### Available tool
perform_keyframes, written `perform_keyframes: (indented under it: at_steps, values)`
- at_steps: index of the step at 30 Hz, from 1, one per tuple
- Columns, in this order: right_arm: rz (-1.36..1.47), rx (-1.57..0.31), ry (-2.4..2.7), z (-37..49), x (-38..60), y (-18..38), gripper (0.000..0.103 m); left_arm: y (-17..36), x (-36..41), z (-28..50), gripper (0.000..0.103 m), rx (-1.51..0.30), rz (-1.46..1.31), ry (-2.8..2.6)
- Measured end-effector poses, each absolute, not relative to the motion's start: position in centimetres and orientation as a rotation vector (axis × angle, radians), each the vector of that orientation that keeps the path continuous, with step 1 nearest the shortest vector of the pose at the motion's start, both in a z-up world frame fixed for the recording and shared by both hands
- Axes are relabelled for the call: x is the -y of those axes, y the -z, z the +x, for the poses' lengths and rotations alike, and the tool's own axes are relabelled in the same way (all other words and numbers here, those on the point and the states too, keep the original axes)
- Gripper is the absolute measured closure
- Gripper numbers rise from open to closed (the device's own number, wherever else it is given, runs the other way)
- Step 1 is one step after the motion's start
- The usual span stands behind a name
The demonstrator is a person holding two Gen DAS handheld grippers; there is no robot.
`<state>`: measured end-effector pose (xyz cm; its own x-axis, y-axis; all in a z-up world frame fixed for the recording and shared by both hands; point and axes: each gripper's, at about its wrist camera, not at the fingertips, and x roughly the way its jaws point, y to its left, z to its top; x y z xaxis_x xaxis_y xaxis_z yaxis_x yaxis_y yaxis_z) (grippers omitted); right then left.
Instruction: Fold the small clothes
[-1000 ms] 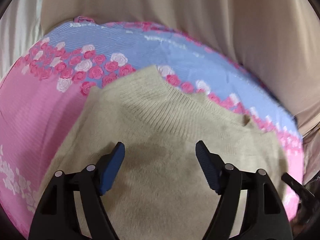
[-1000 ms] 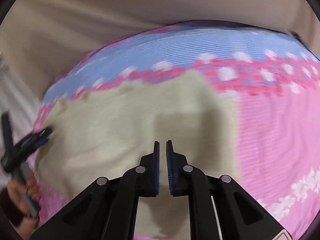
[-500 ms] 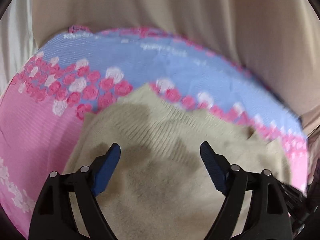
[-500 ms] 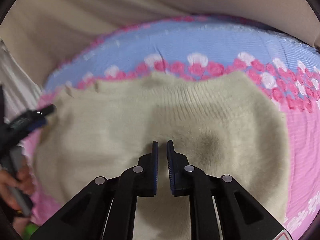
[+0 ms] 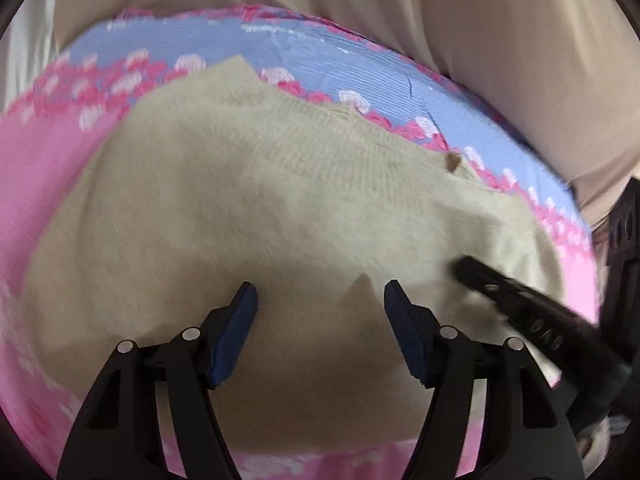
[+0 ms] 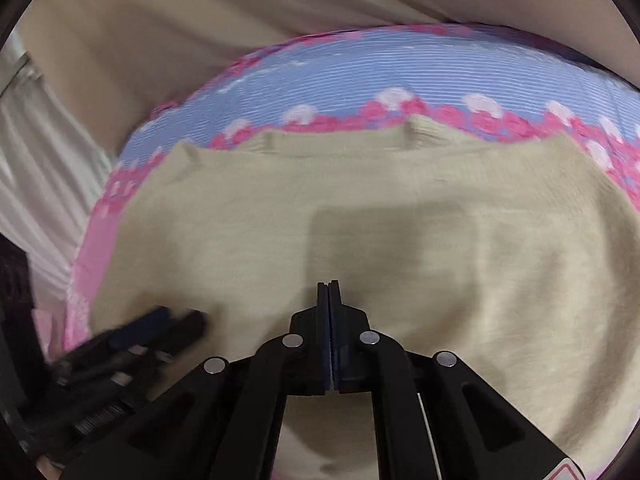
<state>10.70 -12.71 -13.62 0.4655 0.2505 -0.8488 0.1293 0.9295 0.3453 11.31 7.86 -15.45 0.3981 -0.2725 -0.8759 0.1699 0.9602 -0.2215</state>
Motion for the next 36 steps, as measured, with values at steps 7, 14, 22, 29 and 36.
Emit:
perform_keyframes:
  at_steps: [7,14,22,29,36]
  values:
    - [0.475,-1.056,0.144,7.5,23.3,14.9,0.103,15.8,-8.4,14.0,0.038,-1.127,-0.072,0.229]
    - [0.561,-1.020,0.162,5.3,27.0,14.6,0.103,15.8,-9.1,13.2,0.038,-1.127,-0.043,0.218]
    - [0.503,-1.028,0.271,2.3,30.2,13.4,0.032,12.3,-18.8,14.4,0.015,-1.026,-0.206,0.003]
    - [0.668,-1.066,0.119,3.0,29.3,17.1,0.025,17.1,-23.4,16.0,0.008,-1.135,-0.470,0.044]
    - [0.789,-1.029,0.081,2.8,30.0,15.8,0.081,16.7,-19.7,16.9,0.080,-1.186,-0.371,0.137]
